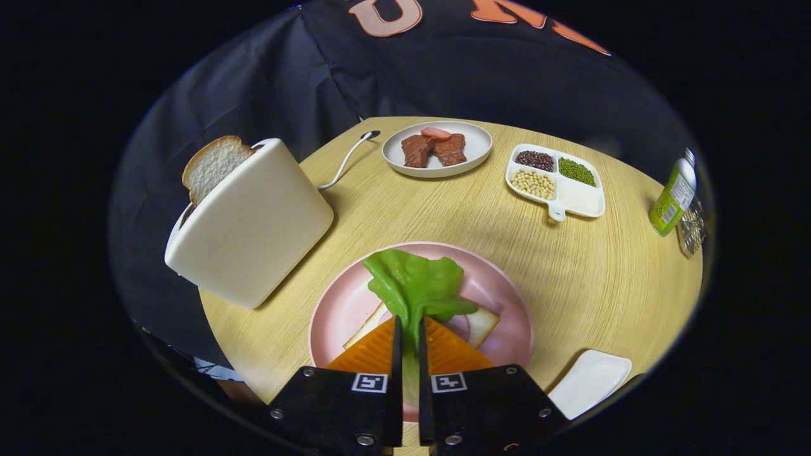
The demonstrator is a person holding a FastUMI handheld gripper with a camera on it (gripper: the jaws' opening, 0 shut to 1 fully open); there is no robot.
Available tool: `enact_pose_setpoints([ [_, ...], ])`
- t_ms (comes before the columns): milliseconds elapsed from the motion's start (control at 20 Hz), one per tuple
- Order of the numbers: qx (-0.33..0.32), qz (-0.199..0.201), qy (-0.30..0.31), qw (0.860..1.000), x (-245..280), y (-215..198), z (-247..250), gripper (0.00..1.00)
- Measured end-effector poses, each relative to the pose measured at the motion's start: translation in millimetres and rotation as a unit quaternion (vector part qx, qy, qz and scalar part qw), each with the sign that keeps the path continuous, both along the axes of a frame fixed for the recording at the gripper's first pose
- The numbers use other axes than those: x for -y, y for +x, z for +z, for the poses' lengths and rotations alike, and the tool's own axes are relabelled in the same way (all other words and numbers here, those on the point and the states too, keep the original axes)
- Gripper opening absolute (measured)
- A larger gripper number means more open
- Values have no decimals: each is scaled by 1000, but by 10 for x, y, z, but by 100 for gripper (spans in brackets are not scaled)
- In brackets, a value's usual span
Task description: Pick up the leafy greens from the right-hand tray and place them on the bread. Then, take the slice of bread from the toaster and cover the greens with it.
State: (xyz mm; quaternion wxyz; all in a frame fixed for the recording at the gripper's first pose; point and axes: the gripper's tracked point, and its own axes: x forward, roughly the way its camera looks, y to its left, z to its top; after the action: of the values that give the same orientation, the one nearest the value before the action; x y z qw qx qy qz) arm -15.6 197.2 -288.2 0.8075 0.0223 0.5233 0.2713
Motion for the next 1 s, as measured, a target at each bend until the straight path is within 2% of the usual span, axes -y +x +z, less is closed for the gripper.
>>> enact_pose_setpoints([
  [150,-5,8,-11,1000,5,-46,-87,12],
  [300,-2,3,-7,1000,-24,-42,-59,21],
  [450,17,0,-15,1000,9,16,-1,26],
  [550,21,2,-18,1000,44,8,44,36],
  [600,27,0,-23,999,61,28,64,45],
  [700,36,-5,-31,999,89,53,124,53],
  [1000,73,-17,-35,997,65,226,418,69],
])
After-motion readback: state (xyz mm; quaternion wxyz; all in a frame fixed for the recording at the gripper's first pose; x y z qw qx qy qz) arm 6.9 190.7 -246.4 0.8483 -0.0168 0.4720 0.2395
